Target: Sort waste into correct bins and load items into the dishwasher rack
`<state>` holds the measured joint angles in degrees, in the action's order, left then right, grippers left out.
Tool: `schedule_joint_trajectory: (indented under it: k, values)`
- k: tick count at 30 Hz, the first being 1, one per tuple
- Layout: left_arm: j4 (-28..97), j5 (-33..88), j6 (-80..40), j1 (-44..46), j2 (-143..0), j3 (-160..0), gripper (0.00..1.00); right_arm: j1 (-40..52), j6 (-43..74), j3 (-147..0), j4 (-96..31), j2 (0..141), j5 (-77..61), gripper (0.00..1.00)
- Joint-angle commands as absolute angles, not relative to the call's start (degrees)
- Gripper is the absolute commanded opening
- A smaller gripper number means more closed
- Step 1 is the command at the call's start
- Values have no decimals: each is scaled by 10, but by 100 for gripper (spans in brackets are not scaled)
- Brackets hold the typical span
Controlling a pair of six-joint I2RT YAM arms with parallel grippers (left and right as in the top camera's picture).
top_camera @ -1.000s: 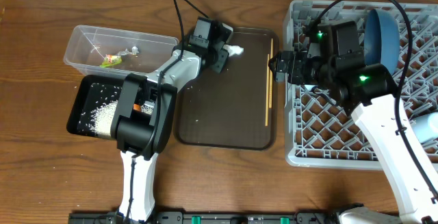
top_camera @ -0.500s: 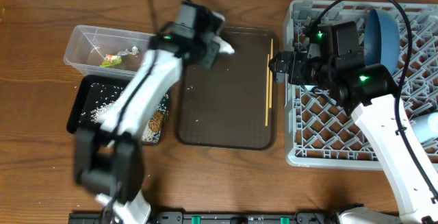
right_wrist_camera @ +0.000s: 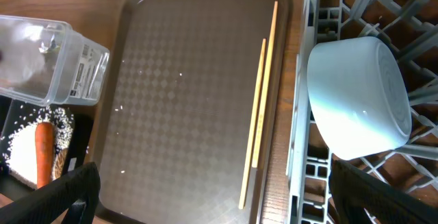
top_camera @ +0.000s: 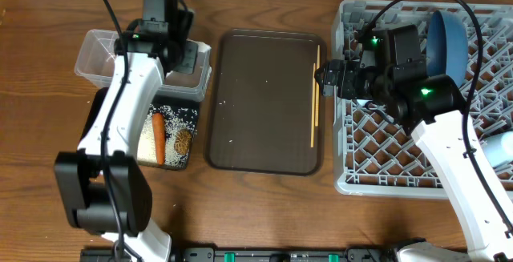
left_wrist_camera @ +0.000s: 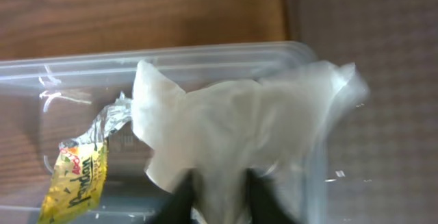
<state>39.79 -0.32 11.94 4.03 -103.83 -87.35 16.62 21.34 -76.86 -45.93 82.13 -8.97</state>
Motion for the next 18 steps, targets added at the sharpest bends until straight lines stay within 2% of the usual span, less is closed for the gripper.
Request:
schedule_joint_trajectory:
  k: [1, 2, 9, 14, 16, 18]
  values:
    - [406, -5, 117, 36, -1042, -873, 67, 166, 218, -771, -459, 826, -84, 99]
    - [414, -5, 117, 36, -1037, -877, 70, 166, 218, -771, -459, 826, -84, 99]
    - [446, -2, 32, 37, -927, -890, 72, 196, 205, -771, -463, 834, -83, 99]
    - [473, 113, 23, 37, -836, -890, 74, 240, 201, -771, -449, 866, -58, 99]
    - [487, 145, 22, 37, -806, -890, 76, 261, 183, -771, -437, 889, -57, 89]
    - [499, 161, 23, 37, -783, -890, 80, 278, 188, -771, -427, 920, -29, 73]
